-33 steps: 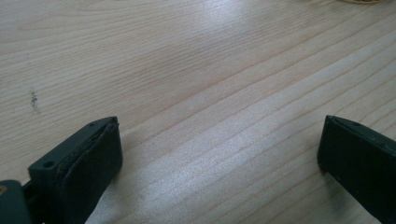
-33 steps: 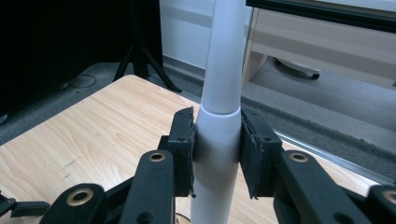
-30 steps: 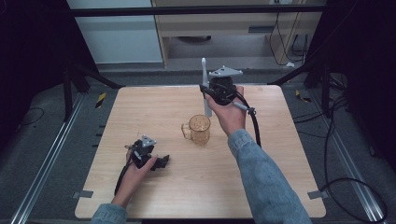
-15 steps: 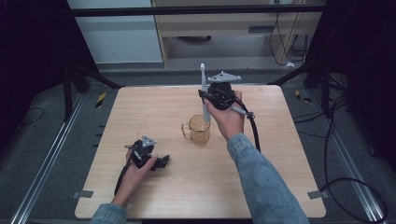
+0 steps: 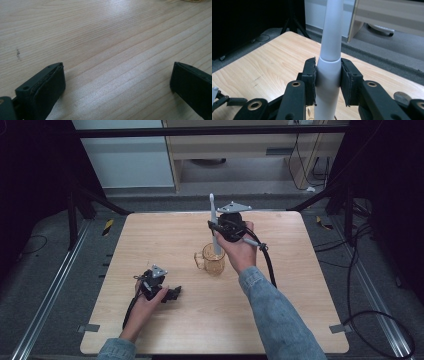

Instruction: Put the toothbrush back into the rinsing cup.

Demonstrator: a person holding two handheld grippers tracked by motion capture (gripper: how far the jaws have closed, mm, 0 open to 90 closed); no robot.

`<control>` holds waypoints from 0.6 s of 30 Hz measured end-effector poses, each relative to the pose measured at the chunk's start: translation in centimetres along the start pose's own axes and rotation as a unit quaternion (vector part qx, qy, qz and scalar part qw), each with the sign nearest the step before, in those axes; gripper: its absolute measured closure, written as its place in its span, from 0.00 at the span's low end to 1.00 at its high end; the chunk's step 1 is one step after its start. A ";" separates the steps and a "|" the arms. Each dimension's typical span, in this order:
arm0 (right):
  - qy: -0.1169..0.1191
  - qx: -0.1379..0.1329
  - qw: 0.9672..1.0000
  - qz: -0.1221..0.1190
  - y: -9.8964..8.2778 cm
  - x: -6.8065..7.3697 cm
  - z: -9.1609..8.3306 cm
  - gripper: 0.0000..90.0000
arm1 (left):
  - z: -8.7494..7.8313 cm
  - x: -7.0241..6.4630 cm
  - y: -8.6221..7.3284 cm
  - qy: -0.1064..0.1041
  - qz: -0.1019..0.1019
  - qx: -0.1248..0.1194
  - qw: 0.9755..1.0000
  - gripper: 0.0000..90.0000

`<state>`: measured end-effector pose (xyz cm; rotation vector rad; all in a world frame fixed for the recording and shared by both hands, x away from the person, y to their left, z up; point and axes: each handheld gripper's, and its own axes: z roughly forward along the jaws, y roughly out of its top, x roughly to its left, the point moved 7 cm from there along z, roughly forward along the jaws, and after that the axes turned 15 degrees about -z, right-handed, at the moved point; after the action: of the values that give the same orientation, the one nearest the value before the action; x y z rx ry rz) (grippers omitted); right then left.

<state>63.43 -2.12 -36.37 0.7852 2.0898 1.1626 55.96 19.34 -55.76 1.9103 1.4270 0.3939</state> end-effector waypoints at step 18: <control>0.011 0.018 1.000 0.007 -2.9 1.2 1.5 0.75 | 0.0 0.0 0.0 0.000 0.001 0.001 1.000 0.00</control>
<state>63.24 -1.73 -39.84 0.8096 2.1320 1.1488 55.94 19.36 -55.76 1.9145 1.4264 0.3937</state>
